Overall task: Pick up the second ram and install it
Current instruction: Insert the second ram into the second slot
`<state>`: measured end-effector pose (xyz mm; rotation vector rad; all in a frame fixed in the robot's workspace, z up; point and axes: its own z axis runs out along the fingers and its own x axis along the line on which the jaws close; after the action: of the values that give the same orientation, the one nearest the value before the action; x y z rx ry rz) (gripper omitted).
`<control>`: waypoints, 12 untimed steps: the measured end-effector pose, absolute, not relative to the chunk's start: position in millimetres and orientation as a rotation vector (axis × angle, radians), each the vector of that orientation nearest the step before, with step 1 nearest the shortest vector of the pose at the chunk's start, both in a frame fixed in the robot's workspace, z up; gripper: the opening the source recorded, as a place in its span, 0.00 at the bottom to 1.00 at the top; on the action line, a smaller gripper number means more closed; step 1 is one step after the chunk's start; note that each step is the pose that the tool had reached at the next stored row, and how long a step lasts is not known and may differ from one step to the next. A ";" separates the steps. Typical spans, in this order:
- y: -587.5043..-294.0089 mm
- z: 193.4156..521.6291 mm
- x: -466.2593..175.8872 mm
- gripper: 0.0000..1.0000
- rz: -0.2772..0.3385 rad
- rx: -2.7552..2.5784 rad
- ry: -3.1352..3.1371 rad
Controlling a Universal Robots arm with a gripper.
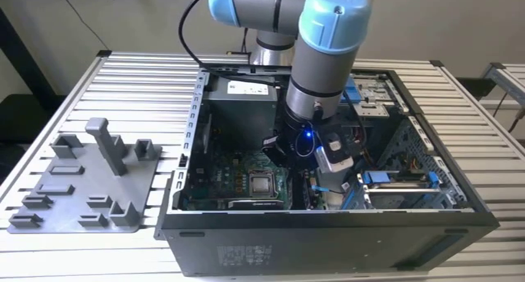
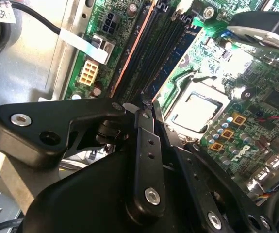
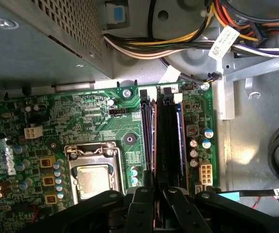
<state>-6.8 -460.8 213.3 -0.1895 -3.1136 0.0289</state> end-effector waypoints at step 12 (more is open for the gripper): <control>-460.7 227.8 -6.7 0.14 0.045 -0.186 -3.114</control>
<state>-6.7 -460.7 227.8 -0.1856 -3.1138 0.0446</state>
